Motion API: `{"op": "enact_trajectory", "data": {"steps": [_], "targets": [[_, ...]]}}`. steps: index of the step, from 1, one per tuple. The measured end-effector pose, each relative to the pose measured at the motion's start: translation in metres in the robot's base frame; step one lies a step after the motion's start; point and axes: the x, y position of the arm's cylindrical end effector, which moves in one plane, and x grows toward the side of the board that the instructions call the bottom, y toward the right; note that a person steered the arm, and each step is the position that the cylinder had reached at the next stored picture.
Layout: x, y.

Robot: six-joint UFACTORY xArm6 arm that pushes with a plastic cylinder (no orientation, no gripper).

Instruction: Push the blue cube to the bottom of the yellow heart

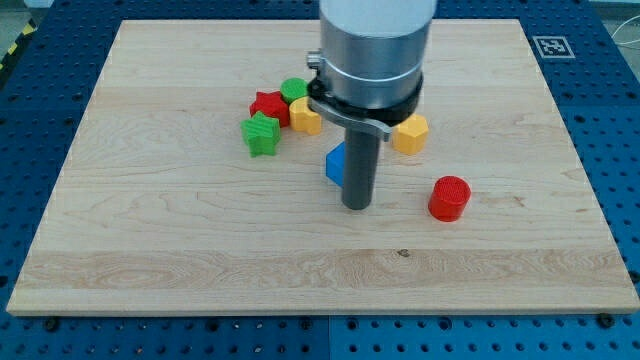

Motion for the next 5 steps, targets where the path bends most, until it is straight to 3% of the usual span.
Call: {"op": "enact_trajectory", "data": {"steps": [2, 5], "targets": [[-0.021, 0.009], [-0.033, -0.046]]}}
